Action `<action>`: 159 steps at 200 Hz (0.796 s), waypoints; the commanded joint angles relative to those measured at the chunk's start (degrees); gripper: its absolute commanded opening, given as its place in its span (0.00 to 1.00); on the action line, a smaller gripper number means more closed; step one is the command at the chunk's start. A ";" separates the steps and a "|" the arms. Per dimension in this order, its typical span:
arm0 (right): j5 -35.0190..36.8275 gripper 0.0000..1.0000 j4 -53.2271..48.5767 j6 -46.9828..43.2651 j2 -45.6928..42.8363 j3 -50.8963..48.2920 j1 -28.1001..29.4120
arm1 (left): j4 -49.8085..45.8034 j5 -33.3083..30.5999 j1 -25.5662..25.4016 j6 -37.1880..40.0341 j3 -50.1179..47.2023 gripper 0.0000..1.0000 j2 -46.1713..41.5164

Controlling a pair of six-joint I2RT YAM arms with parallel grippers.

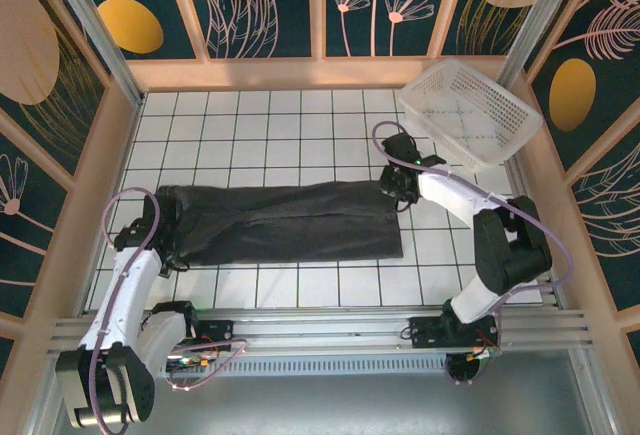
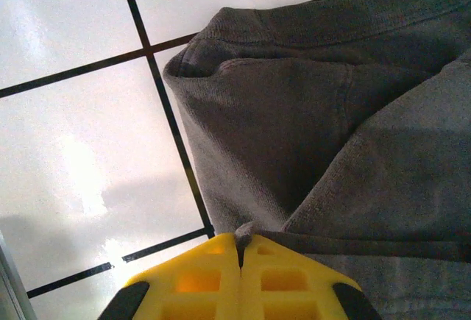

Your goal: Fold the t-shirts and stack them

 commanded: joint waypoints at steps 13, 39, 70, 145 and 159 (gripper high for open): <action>-4.83 0.06 0.65 3.71 5.53 3.79 2.54 | 2.10 -3.44 0.06 1.15 1.96 0.05 2.11; -5.78 0.00 0.96 5.63 7.70 0.91 2.04 | 4.24 -2.37 0.08 2.84 3.13 0.21 3.42; -5.55 0.00 0.65 5.20 7.97 -0.97 -0.10 | 8.51 -0.08 0.08 8.02 7.92 0.50 7.31; -5.77 0.03 0.55 3.66 8.51 1.74 -3.23 | 19.50 10.16 7.15 19.20 23.45 0.55 33.75; -5.72 0.03 0.68 3.83 8.99 2.86 -2.89 | 20.56 12.16 9.60 22.00 25.64 0.54 38.51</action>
